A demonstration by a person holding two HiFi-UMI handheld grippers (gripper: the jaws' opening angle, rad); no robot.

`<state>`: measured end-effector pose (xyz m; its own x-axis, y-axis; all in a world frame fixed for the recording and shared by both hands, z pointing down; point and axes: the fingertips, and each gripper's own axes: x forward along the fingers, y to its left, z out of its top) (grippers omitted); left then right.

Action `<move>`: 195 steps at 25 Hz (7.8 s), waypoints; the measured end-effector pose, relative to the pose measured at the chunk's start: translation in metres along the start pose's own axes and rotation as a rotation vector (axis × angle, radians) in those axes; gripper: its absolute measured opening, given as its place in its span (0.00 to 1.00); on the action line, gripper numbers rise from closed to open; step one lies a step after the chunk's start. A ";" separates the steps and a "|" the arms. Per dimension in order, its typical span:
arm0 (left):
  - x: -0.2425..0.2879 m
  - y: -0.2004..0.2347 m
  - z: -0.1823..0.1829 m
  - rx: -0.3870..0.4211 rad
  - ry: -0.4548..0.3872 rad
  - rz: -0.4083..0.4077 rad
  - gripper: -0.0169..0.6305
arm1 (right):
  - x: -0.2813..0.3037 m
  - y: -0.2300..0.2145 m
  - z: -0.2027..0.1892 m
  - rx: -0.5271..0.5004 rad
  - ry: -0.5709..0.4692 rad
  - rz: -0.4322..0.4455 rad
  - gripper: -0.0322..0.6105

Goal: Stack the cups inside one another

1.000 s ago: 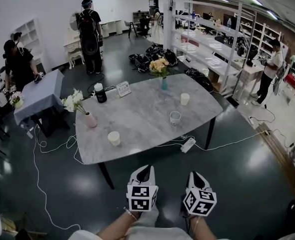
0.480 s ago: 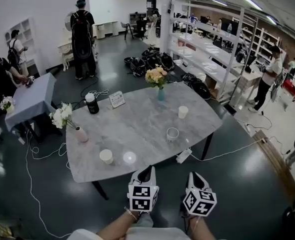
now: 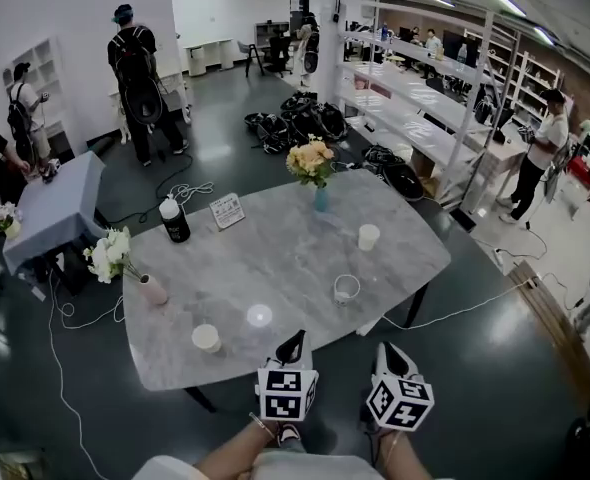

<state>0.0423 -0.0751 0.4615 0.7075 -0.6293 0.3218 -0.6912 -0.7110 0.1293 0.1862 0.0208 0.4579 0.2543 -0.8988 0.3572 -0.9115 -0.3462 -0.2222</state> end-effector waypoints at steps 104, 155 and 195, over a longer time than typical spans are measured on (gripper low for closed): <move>0.225 0.115 -0.074 -0.283 0.254 0.491 0.02 | 0.467 -0.108 0.021 -0.302 0.321 0.259 0.44; 0.167 0.094 -0.052 -0.243 0.199 0.421 0.02 | 0.369 -0.098 0.065 -0.275 0.230 0.196 0.44; 0.048 0.111 -0.044 -0.204 0.114 0.360 0.02 | 0.229 0.020 0.031 -0.285 0.200 0.292 0.44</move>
<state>-0.0071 -0.1700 0.5328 0.4032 -0.7790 0.4803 -0.9140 -0.3688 0.1691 0.2368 -0.2005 0.5069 -0.0688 -0.8684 0.4911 -0.9954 0.0272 -0.0913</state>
